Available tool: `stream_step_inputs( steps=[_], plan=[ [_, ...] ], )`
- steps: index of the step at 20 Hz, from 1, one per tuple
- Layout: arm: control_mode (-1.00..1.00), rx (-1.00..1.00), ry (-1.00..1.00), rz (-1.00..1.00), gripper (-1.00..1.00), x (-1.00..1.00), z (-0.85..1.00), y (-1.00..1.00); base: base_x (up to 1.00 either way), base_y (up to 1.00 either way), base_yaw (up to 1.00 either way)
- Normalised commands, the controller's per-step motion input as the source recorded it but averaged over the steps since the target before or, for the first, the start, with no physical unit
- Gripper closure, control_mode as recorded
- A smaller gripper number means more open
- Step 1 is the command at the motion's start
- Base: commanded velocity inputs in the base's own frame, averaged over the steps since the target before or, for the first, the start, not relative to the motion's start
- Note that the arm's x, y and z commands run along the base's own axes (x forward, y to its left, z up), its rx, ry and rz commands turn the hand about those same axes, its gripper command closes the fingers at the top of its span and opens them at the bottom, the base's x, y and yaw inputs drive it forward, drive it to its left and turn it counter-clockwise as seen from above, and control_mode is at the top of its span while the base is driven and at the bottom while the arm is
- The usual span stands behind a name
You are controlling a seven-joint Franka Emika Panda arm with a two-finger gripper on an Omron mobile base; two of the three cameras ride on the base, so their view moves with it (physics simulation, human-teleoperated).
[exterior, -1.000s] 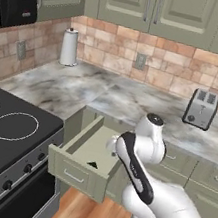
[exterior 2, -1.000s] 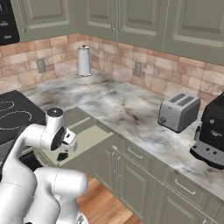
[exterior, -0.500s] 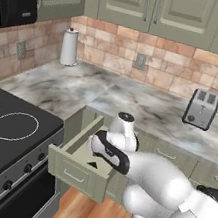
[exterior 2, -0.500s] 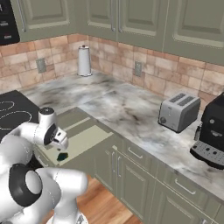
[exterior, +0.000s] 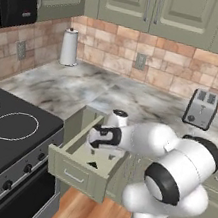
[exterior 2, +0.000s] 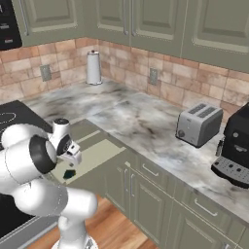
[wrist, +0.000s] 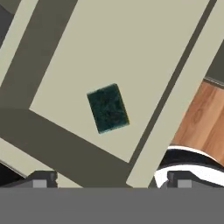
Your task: Restock the sink supplies by placing the sponge and soap dispenser on the counter and next to the sink. Make sure the soap dispenser is upright.
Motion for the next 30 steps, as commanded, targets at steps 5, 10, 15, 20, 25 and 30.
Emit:
stream_step_inputs(
  steps=[5, 10, 15, 20, 25, 30],
  plan=[
    [-1.0, -0.11, 0.02, 0.07, -1.0, 0.23, -0.55, 0.11, 0.0, 0.0, 0.0],
    [-1.0, -0.08, 0.0, 0.11, -1.0, 0.27, -0.32, 0.13, 0.0, 0.0, 0.0],
    [-1.0, -0.01, 0.01, 0.11, -1.0, 0.35, -0.39, 0.06, 0.0, 0.0, 0.0],
    [-1.0, 0.0, 0.0, 0.09, -1.0, 0.28, -0.41, 0.04, 0.0, 0.0, 0.0],
    [-1.0, 0.0, 0.0, 0.01, -1.0, 0.04, -0.25, 0.01, 0.0, 0.0, 0.0],
    [-1.0, 0.0, 0.03, 0.0, -1.0, 0.0, -0.09, 0.0, 0.0, 0.0, 0.0]
  ],
)
